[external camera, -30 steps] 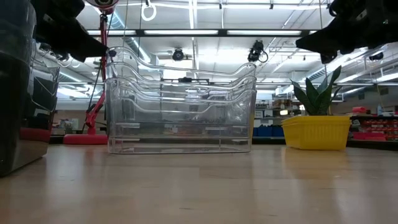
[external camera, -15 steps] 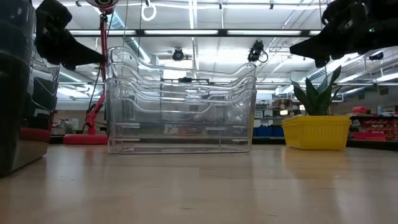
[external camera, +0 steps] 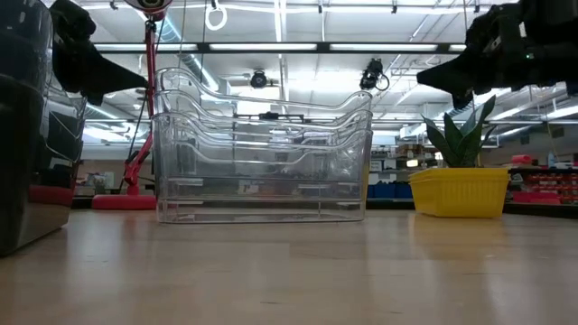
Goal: Stack baskets by color
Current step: Return to Home Position
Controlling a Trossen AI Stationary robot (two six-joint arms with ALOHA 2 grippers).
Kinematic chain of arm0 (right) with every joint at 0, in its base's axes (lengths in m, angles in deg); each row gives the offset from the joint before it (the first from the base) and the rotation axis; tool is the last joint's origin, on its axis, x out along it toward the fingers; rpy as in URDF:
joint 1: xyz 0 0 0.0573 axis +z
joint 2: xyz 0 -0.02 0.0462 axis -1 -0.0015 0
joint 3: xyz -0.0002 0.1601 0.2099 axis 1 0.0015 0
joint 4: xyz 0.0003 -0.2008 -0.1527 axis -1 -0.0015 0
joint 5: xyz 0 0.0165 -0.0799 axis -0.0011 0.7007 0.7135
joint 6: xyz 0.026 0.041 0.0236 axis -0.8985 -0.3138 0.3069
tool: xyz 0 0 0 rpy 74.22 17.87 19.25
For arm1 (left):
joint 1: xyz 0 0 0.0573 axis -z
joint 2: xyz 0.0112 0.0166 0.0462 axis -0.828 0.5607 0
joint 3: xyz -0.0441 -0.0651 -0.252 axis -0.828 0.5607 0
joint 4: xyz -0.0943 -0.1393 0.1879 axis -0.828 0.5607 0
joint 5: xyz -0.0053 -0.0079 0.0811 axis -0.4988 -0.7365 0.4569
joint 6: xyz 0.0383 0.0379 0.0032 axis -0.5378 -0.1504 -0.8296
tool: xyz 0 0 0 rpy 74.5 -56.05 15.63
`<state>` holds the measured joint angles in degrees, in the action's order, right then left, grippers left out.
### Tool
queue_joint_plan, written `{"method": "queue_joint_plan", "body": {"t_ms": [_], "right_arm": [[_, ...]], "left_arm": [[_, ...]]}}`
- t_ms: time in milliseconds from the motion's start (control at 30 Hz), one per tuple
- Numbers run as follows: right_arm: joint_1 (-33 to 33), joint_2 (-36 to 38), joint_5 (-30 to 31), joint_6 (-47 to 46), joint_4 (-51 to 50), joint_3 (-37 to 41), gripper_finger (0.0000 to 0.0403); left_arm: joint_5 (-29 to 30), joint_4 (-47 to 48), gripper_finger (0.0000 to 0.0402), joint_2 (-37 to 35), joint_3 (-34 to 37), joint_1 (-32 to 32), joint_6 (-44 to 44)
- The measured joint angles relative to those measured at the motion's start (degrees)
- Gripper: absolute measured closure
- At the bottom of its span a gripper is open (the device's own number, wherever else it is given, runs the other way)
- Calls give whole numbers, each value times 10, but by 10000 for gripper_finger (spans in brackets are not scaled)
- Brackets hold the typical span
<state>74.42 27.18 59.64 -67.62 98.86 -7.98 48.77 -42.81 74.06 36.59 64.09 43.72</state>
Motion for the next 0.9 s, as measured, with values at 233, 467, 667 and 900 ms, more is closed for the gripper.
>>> {"method": "queue_joint_plan", "body": {"t_ms": [233,467,667,900], "right_arm": [[1,0,-14,-25,132,89,403],[0,0,-15,-32,121,92,402],[0,0,-16,-33,122,92,388],[0,0,-12,-74,116,92,383]], "left_arm": [[-6,-50,395,1,35,35,21],[-15,-100,397,4,58,53,13],[-27,-103,389,4,58,52,5],[-54,-102,394,4,59,52,-10]]}}
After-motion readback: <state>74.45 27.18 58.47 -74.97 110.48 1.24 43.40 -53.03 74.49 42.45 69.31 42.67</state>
